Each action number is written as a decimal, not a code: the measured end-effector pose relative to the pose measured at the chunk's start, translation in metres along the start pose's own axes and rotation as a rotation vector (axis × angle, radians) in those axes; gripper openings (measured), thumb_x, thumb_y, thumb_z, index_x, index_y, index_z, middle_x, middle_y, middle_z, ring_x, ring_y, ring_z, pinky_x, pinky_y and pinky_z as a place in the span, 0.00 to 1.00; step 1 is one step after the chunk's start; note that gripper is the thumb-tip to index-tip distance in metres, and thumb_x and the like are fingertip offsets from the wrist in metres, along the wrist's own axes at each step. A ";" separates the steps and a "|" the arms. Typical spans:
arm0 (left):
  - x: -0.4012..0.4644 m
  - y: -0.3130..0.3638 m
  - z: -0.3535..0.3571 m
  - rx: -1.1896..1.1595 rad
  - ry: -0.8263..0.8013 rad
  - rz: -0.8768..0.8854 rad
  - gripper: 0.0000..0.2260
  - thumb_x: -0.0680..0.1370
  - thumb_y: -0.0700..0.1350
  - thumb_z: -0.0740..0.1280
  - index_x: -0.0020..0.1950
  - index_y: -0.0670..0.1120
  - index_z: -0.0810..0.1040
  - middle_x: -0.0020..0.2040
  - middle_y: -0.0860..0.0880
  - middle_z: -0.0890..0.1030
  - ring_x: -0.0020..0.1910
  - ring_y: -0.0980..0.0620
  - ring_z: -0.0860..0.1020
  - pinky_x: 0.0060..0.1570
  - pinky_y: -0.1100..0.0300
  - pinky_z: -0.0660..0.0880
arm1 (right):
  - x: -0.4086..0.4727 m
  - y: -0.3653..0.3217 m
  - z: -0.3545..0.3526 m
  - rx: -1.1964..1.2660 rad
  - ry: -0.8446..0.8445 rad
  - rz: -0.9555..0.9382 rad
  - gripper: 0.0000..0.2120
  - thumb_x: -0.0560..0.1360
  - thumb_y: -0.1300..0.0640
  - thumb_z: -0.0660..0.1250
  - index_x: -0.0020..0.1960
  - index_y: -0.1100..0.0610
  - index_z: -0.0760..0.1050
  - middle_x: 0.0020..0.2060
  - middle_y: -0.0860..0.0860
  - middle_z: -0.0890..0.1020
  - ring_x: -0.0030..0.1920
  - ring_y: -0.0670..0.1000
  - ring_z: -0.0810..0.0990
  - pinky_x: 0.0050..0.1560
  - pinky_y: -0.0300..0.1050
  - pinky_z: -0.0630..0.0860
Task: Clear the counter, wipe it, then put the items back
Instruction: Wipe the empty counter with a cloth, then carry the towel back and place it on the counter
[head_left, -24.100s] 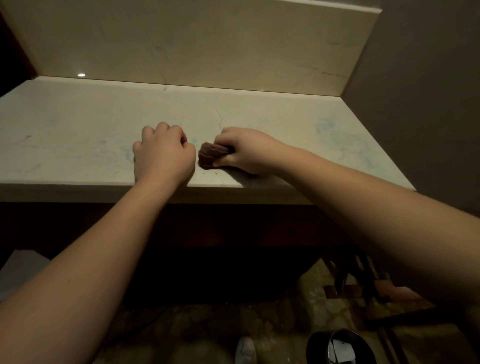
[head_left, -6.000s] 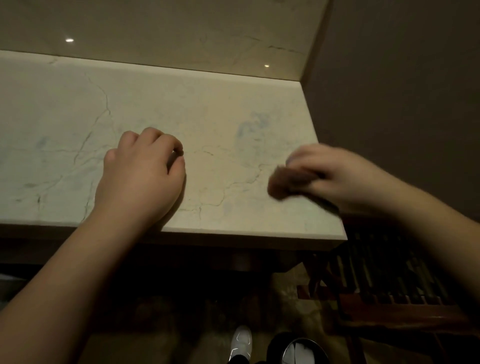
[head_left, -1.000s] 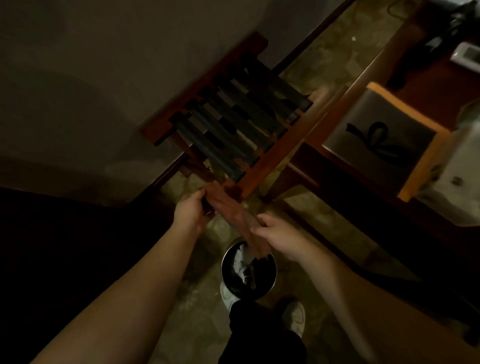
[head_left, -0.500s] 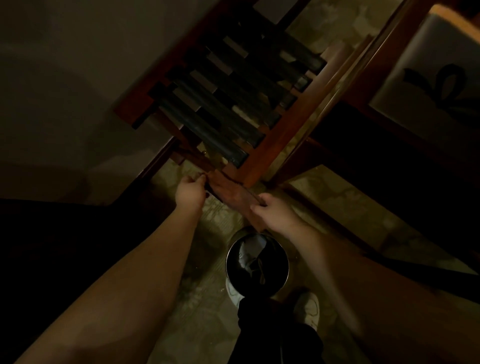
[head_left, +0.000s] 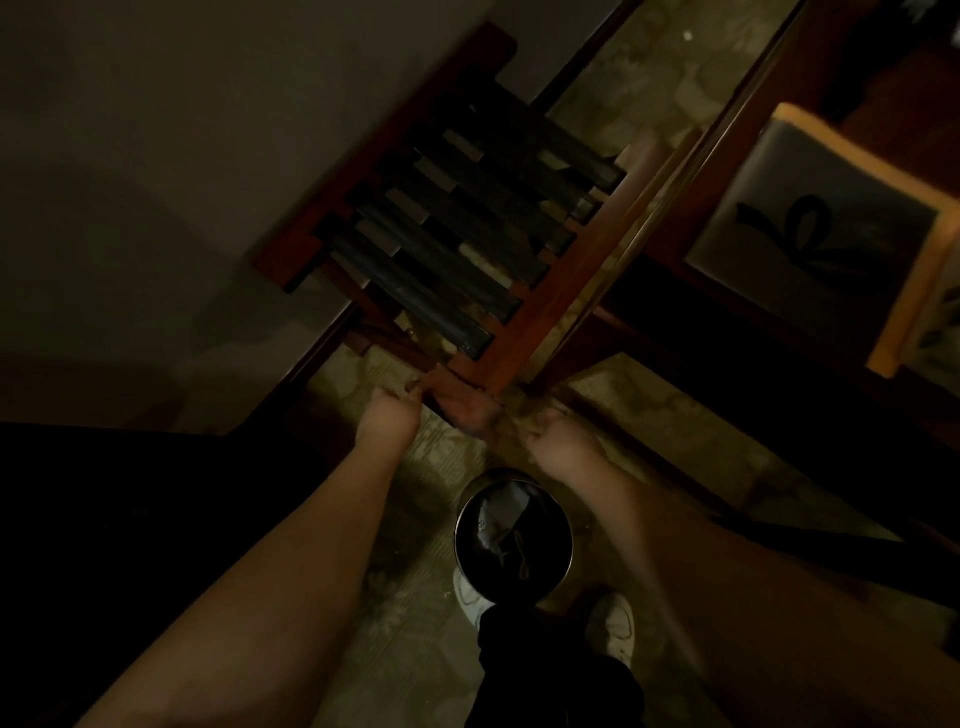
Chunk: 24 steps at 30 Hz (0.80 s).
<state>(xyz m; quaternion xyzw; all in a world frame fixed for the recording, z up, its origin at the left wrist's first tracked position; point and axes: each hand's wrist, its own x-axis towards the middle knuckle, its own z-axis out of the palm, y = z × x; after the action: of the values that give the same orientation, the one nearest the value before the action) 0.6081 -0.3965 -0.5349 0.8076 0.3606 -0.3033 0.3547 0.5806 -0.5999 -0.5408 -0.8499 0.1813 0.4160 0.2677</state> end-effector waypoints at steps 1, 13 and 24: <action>-0.012 0.001 -0.006 -0.010 -0.002 0.017 0.21 0.81 0.53 0.59 0.67 0.39 0.67 0.58 0.41 0.77 0.56 0.42 0.77 0.51 0.54 0.73 | -0.012 0.001 -0.008 0.033 -0.018 -0.004 0.19 0.79 0.51 0.60 0.68 0.55 0.68 0.64 0.54 0.74 0.61 0.55 0.75 0.55 0.46 0.72; -0.185 0.061 -0.065 -0.129 -0.153 0.337 0.09 0.81 0.48 0.60 0.55 0.45 0.76 0.41 0.51 0.79 0.37 0.55 0.78 0.33 0.65 0.72 | -0.178 0.031 -0.108 0.276 -0.087 -0.064 0.14 0.80 0.48 0.59 0.61 0.54 0.74 0.51 0.50 0.80 0.52 0.50 0.79 0.52 0.45 0.75; -0.313 0.124 -0.057 -0.050 -0.268 0.642 0.07 0.80 0.52 0.61 0.48 0.54 0.78 0.42 0.48 0.81 0.36 0.48 0.80 0.37 0.51 0.78 | -0.305 0.082 -0.186 0.101 0.121 -0.213 0.13 0.82 0.49 0.57 0.61 0.51 0.74 0.55 0.49 0.77 0.54 0.49 0.76 0.49 0.39 0.69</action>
<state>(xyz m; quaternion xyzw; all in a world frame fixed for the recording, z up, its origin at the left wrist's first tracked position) 0.5464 -0.5267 -0.2254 0.8237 0.0459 -0.2707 0.4960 0.4713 -0.7510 -0.2251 -0.8733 0.1265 0.3236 0.3415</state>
